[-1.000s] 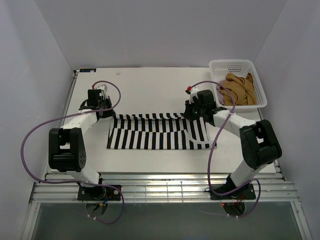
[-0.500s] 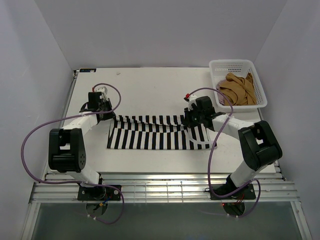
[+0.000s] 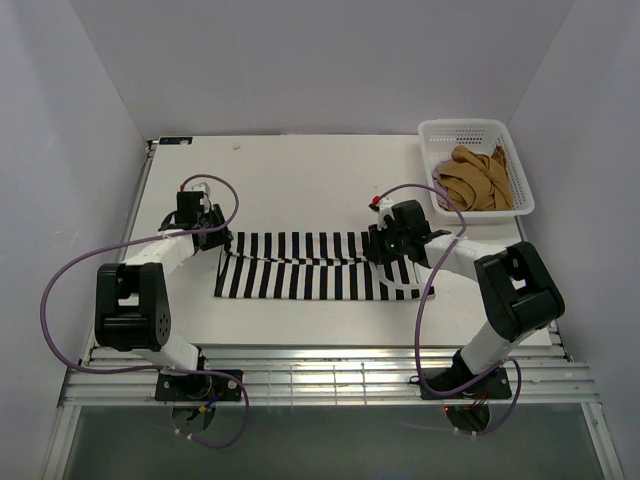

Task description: Fold and stack the tank tops

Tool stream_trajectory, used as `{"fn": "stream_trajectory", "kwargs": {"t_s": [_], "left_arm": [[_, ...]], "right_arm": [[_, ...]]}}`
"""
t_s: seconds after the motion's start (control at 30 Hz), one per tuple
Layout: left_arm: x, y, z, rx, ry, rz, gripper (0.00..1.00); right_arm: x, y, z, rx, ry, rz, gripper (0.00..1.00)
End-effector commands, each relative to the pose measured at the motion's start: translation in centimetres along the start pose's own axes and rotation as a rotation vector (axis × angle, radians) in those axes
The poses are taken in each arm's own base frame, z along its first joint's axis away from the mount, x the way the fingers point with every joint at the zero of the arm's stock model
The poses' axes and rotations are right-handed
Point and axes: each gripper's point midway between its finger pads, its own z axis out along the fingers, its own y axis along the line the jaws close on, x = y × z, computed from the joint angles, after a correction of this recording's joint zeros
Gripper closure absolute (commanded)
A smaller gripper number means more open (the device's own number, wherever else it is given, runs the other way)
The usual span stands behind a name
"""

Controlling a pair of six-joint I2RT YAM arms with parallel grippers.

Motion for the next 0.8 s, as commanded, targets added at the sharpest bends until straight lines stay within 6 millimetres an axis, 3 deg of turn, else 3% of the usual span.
{"fn": "stream_trajectory", "kwargs": {"t_s": [0.0,0.03,0.1,0.13,0.17,0.3,0.37,0.47,0.5,0.57,0.6,0.63,0.7,0.77], "left_arm": [[-1.7,0.2,-2.3,-0.033,-0.082,-0.049,0.48],[-2.0,0.7,-3.0,-0.062,-0.113,-0.059,0.43],[-2.3,0.7,-4.0,-0.074,-0.132,-0.085,0.31],[-2.7,0.6,-4.6,-0.073,-0.149,-0.095,0.13],[-3.5,0.5,-5.8,-0.079,-0.185,-0.109,0.03],[-5.7,-2.1,-8.3,0.034,-0.233,-0.125,0.02],[-6.7,-4.3,-8.8,0.141,-0.235,-0.125,0.02],[-6.7,-6.1,-7.6,0.217,-0.176,-0.139,0.02],[-6.1,-6.1,-6.2,0.207,-0.133,-0.145,0.02],[-5.4,-6.9,-5.0,0.217,-0.087,-0.150,0.02],[-5.4,-7.5,-4.5,0.229,-0.071,-0.148,0.02],[-4.4,-7.7,-3.0,0.227,-0.022,-0.146,0.02],[-3.7,-8.8,-1.8,0.223,0.015,-0.115,0.02],[-2.0,-8.5,0.2,0.166,0.071,-0.102,0.02]], "right_arm": [[-0.8,1.2,-0.7,-0.043,-0.033,-0.018,0.75],[-0.8,1.4,-1.0,-0.049,-0.037,-0.023,0.65],[-0.9,1.9,-1.6,-0.065,-0.039,-0.040,0.59],[-1.7,2.0,-2.4,-0.058,-0.064,-0.044,0.47],[-1.8,1.9,-2.9,-0.035,-0.072,-0.038,0.40],[-4.1,1.5,-6.0,0.041,-0.190,-0.050,0.06],[-5.8,1.4,-7.4,0.072,-0.252,-0.043,0.10],[-7.0,0.3,-7.6,0.124,-0.262,-0.009,0.10],[-8.2,0.4,-7.7,0.121,-0.279,-0.011,0.10],[-7.7,-0.8,-6.3,0.138,-0.218,0.024,0.10],[-9.2,-0.8,-6.2,0.128,-0.230,0.031,0.10],[-8.2,-1.6,-5.0,0.135,-0.174,0.064,0.10],[-8.4,-2.4,-4.2,0.127,-0.150,0.111,0.10],[-7.9,-3.6,-3.0,0.140,-0.119,0.145,0.10]]}}
